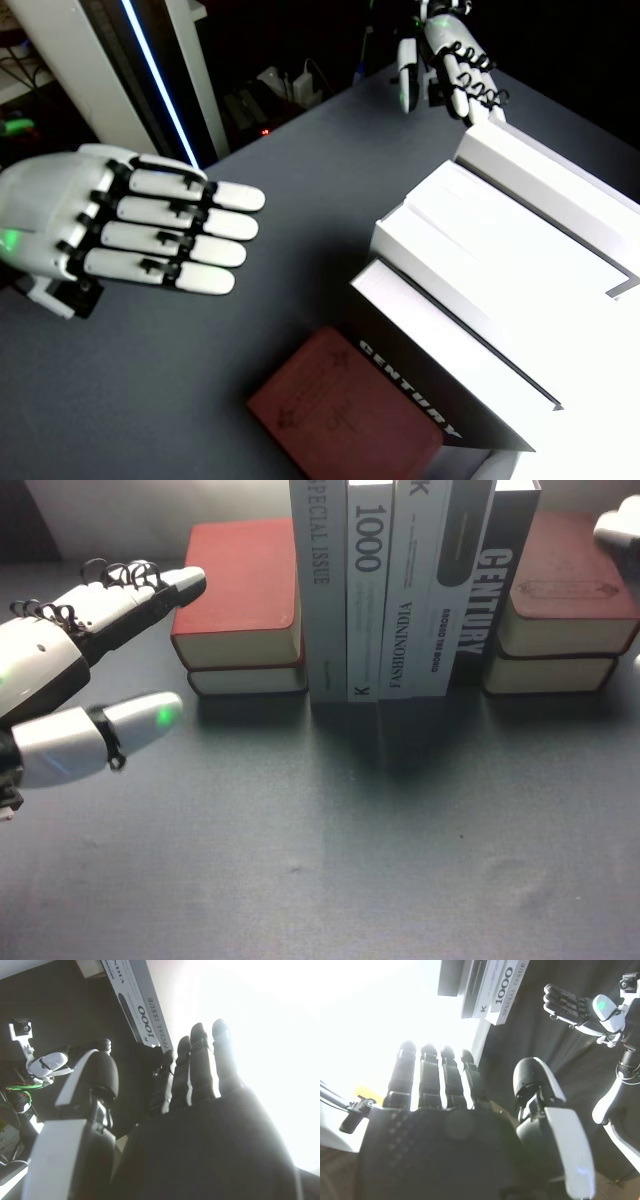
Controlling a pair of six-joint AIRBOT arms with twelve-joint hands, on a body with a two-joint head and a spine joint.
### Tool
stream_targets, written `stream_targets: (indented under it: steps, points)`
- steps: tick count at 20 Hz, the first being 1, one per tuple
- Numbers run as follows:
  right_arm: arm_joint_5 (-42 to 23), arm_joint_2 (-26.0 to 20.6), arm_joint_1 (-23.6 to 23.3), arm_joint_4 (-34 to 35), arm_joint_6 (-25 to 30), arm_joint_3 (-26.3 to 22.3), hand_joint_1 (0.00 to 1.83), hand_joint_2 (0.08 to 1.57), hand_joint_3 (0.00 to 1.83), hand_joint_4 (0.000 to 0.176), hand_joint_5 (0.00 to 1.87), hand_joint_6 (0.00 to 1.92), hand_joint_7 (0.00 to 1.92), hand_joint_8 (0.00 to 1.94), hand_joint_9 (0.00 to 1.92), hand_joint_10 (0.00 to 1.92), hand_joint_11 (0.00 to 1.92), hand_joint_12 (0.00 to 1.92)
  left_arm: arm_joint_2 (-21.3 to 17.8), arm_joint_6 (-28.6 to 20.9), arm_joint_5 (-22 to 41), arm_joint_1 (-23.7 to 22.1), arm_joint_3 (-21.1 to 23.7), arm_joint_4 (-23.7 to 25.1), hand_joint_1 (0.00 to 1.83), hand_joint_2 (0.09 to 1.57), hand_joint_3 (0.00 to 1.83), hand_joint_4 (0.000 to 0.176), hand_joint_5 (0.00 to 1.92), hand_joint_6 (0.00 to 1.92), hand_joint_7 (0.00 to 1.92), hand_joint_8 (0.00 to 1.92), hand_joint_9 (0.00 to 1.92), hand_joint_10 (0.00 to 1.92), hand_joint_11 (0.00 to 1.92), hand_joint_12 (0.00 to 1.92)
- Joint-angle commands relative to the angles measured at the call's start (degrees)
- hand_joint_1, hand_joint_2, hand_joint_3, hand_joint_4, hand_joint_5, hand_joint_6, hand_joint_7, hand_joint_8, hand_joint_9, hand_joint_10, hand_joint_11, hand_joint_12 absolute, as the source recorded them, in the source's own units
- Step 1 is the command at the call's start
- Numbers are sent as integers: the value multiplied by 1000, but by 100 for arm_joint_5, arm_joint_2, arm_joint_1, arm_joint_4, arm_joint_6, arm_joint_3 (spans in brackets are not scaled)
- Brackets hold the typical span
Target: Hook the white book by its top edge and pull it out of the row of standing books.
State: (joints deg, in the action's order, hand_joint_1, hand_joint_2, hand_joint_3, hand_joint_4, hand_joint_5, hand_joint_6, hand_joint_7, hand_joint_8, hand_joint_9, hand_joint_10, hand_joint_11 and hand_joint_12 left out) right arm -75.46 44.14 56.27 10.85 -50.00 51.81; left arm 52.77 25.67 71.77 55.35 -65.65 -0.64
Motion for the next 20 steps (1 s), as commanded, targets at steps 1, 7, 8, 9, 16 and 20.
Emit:
stream_targets:
  steps: [1, 7, 8, 9, 16, 20]
  points:
    - [-748, -13, -6, 90, 24, 9, 628, 1370, 29, 0, 309, 39, 243, 19, 69, 278, 0, 1408, 13, -20, 737, -29, -9, -129, 5, 1474, 5, 0, 72, 8, 115, 4, 98, 42, 0, 0]
    - [-758, -13, -26, 64, 24, 49, 751, 1358, 1, 0, 183, 4, 98, 5, 34, 67, 0, 832, -11, -23, 735, -2, 4, -151, 110, 1493, 0, 0, 86, 3, 82, 2, 88, 3, 0, 155]
    - [-750, -13, -94, 29, 24, 68, 806, 1343, 0, 0, 220, 12, 83, 2, 13, 42, 0, 699, -7, -22, 712, -13, -7, -151, 140, 1488, 0, 0, 92, 2, 78, 1, 80, 2, 0, 209]
    - [-700, -13, -177, 18, 23, 103, 665, 1394, 5, 0, 196, 4, 16, 0, 2, 8, 0, 447, 5, -21, 685, -32, -21, -150, 125, 1496, 1, 0, 81, 1, 60, 1, 54, 2, 0, 167]
    - [839, 371, -1689, -635, 22, 672, 302, 1468, 0, 0, 159, 23, 0, 0, 0, 0, 0, 14, 34, -20, 675, -47, -70, -150, 0, 1476, 0, 0, 72, 4, 0, 0, 1, 0, 3, 2]
    - [1273, 655, -2219, -642, -96, 955, 249, 1484, 6, 0, 169, 30, 0, 0, 0, 0, 0, 0, 61, -21, 664, -48, -95, -151, 0, 1466, 0, 0, 77, 6, 0, 0, 7, 3, 0, 0]
